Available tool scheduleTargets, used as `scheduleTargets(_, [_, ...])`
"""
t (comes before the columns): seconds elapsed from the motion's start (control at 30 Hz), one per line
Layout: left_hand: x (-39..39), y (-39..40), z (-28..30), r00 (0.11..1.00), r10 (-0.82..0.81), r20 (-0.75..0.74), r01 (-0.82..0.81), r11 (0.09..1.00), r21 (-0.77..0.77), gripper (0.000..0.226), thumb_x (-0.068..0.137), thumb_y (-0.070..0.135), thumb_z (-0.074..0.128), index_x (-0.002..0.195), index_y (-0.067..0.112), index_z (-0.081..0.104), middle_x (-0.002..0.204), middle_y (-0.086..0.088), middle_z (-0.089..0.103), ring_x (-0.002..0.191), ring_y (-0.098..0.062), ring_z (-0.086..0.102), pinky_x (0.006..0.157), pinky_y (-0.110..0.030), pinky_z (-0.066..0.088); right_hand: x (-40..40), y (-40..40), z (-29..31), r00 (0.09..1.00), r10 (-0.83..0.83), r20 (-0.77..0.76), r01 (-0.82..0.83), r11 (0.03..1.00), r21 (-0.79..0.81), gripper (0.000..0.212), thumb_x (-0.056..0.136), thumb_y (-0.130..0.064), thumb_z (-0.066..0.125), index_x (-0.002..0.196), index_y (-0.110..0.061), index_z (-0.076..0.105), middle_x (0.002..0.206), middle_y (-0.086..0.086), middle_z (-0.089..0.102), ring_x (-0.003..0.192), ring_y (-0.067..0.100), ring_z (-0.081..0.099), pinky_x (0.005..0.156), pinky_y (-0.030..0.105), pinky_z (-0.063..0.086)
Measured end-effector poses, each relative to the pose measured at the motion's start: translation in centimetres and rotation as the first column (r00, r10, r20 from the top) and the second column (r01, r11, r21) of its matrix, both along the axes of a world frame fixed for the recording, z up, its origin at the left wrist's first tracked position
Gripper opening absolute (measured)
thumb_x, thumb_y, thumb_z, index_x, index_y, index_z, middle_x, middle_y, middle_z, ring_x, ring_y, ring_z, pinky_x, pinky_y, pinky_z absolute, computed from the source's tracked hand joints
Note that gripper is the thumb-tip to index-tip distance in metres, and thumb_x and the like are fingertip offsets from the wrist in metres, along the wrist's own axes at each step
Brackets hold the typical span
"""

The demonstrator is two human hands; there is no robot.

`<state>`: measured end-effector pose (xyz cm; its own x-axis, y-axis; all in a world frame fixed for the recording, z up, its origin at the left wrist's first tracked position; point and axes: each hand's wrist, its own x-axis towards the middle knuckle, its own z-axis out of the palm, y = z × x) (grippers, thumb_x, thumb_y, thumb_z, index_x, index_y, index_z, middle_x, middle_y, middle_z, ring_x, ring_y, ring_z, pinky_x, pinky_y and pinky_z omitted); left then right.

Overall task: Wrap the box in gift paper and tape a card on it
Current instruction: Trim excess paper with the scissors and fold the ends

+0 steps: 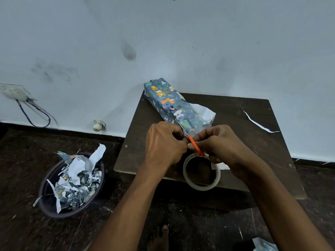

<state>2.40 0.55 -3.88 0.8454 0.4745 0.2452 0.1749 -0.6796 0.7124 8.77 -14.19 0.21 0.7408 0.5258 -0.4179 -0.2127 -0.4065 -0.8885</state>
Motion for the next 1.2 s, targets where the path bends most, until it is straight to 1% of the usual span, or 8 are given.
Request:
scheduleTargets(0.1, [-0.1, -0.1, 0.1, 1.0, -0.022, -0.02, 0.022, 1.0, -0.002, 0.017, 0.069, 0.02, 0.08, 0.057, 0.017, 0.069, 0.048, 0.009, 0.056, 0.049, -0.004, 0.056, 0.049, -0.021, 0.038, 0.1, 0.1, -0.1, 1.0, -0.017, -0.012, 0.018, 1.0, 0.021, 0.01, 0.084, -0.003, 0.074, 0.084, 0.007, 0.074, 0.066, 0.02, 0.062, 0.035, 0.005, 0.037, 0.037, 0.016, 0.024])
scheduleTargets(0.27, [-0.3, -0.5, 0.3, 0.997, -0.07, -0.03, 0.069, 0.998, -0.008, 0.014, 0.064, 0.024, 0.077, 0.056, 0.017, 0.067, 0.046, 0.008, 0.053, 0.047, -0.006, 0.053, 0.045, -0.025, 0.04, 0.5, 0.5, -0.6, 0.999, -0.043, 0.024, 0.044, 0.999, -0.003, 0.023, 0.08, -0.006, 0.078, 0.085, 0.015, 0.069, 0.064, 0.023, 0.059, 0.035, 0.009, 0.033, 0.037, 0.017, 0.026])
scheduleTargets(0.37, [-0.3, -0.5, 0.2, 0.998, -0.058, -0.034, 0.058, 0.998, 0.004, 0.015, 0.063, 0.03, 0.072, 0.057, 0.016, 0.068, 0.048, 0.005, 0.055, 0.05, -0.012, 0.057, 0.046, -0.029, 0.043, 0.5, 0.4, -0.6, 0.999, -0.032, 0.033, 0.032, 0.999, 0.005, 0.014, 0.08, -0.004, 0.079, 0.081, 0.009, 0.074, 0.061, 0.018, 0.062, 0.035, 0.008, 0.037, 0.036, 0.017, 0.027])
scheduleTargets(0.47, [-0.2, -0.5, 0.1, 0.998, -0.05, -0.039, 0.05, 0.999, -0.005, 0.016, 0.062, 0.035, 0.071, 0.056, 0.02, 0.067, 0.05, 0.008, 0.055, 0.049, -0.008, 0.055, 0.047, -0.024, 0.041, 0.7, 0.3, -0.6, 0.999, -0.029, 0.029, 0.028, 0.999, 0.023, 0.006, 0.08, 0.0, 0.079, 0.079, 0.005, 0.076, 0.059, 0.016, 0.063, 0.036, 0.006, 0.042, 0.035, 0.016, 0.029])
scheduleTargets(0.77, [-0.1, -0.6, 0.0, 0.999, -0.039, -0.032, 0.038, 0.999, -0.032, 0.023, 0.064, 0.032, 0.075, 0.051, 0.027, 0.056, 0.045, 0.012, 0.046, 0.046, -0.002, 0.044, 0.049, -0.016, 0.03, 1.2, 0.2, -0.7, 1.0, -0.014, 0.007, 0.014, 1.0, 0.001, 0.011, 0.083, 0.0, 0.078, 0.086, 0.01, 0.075, 0.057, 0.014, 0.059, 0.037, 0.009, 0.037, 0.037, 0.016, 0.025])
scheduleTargets(0.87, [-0.1, -0.6, -0.1, 0.999, -0.046, -0.012, 0.045, 0.998, -0.037, 0.028, 0.068, 0.023, 0.08, 0.051, 0.024, 0.058, 0.044, 0.013, 0.048, 0.045, -0.002, 0.047, 0.048, -0.013, 0.03, 1.0, 0.0, -0.8, 1.0, -0.015, -0.007, 0.016, 0.999, 0.04, 0.01, 0.083, 0.0, 0.075, 0.085, 0.01, 0.074, 0.061, 0.018, 0.059, 0.036, 0.008, 0.035, 0.036, 0.017, 0.023])
scheduleTargets(1.03, [0.1, -0.7, -0.2, 0.998, -0.059, -0.008, 0.058, 0.996, -0.068, 0.023, 0.073, 0.021, 0.081, 0.056, 0.015, 0.066, 0.047, 0.008, 0.055, 0.047, -0.002, 0.053, 0.048, -0.016, 0.035, 1.4, -0.6, -0.7, 0.998, -0.029, -0.051, 0.032, 0.998, 0.061, 0.006, 0.08, -0.001, 0.074, 0.082, 0.005, 0.076, 0.064, 0.019, 0.059, 0.038, 0.008, 0.032, 0.038, 0.018, 0.021])
scheduleTargets(1.2, [0.7, 0.7, 0.7, 0.98, -0.141, -0.137, 0.12, 0.982, -0.147, 0.004, 0.076, 0.019, 0.084, 0.075, 0.02, 0.08, 0.064, 0.011, 0.07, 0.054, 0.005, 0.06, 0.056, -0.01, 0.046, 2.5, -2.0, -0.5, 0.998, -0.018, -0.063, 0.018, 1.0, -0.016, 0.008, 0.082, 0.002, 0.07, 0.082, 0.002, 0.077, 0.068, 0.022, 0.062, 0.047, 0.012, 0.023, 0.042, 0.019, 0.018])
